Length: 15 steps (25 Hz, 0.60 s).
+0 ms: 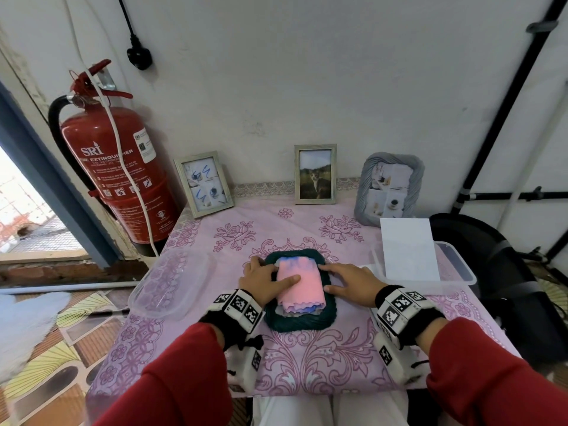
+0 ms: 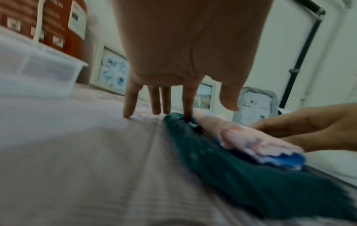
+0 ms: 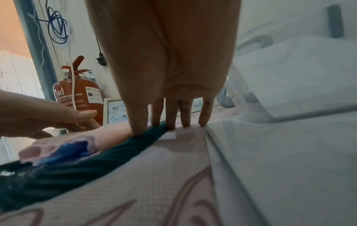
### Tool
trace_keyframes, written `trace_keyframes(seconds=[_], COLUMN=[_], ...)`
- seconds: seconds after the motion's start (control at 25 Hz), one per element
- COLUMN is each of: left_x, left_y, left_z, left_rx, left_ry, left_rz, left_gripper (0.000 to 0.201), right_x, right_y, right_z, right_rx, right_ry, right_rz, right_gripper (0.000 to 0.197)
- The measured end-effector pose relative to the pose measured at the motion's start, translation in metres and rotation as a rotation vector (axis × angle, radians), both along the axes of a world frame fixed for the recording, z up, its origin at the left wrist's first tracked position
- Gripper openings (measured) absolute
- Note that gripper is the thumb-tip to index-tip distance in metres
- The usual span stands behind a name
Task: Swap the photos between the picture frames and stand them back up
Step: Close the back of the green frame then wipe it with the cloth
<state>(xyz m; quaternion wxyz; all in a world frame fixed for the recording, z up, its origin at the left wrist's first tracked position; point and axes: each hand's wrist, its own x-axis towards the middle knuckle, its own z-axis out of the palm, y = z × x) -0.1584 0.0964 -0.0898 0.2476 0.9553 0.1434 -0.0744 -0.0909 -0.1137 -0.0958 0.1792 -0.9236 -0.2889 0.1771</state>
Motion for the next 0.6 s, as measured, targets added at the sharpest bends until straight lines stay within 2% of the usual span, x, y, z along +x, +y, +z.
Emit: trace_keyframes(seconds=[0.12, 0.2, 0.48, 0.6], left_x=[0.001, 0.001, 0.005, 0.001], left_y=[-0.011, -0.014, -0.023, -0.026], left_z=[-0.001, -0.001, -0.005, -0.005], left_rx=[0.176, 0.22, 0.017, -0.127], left_ry=[-0.025, -0.05, -0.114, -0.159], left_rz=[-0.006, 0.013, 0.077, 0.069], left_gripper=[0.061, 0.06, 0.036, 0.026], right_x=[0.0, 0.0, 0.001, 0.001], right_y=[0.0, 0.001, -0.001, 0.0], right_z=[-0.001, -0.001, -0.004, -0.005], right_rx=[-0.009, -0.021, -0.013, -0.007], right_ry=[-0.005, -0.002, 0.002, 0.003], right_rz=[0.006, 0.015, 0.002, -0.006], right_gripper=[0.057, 0.057, 0.056, 0.056])
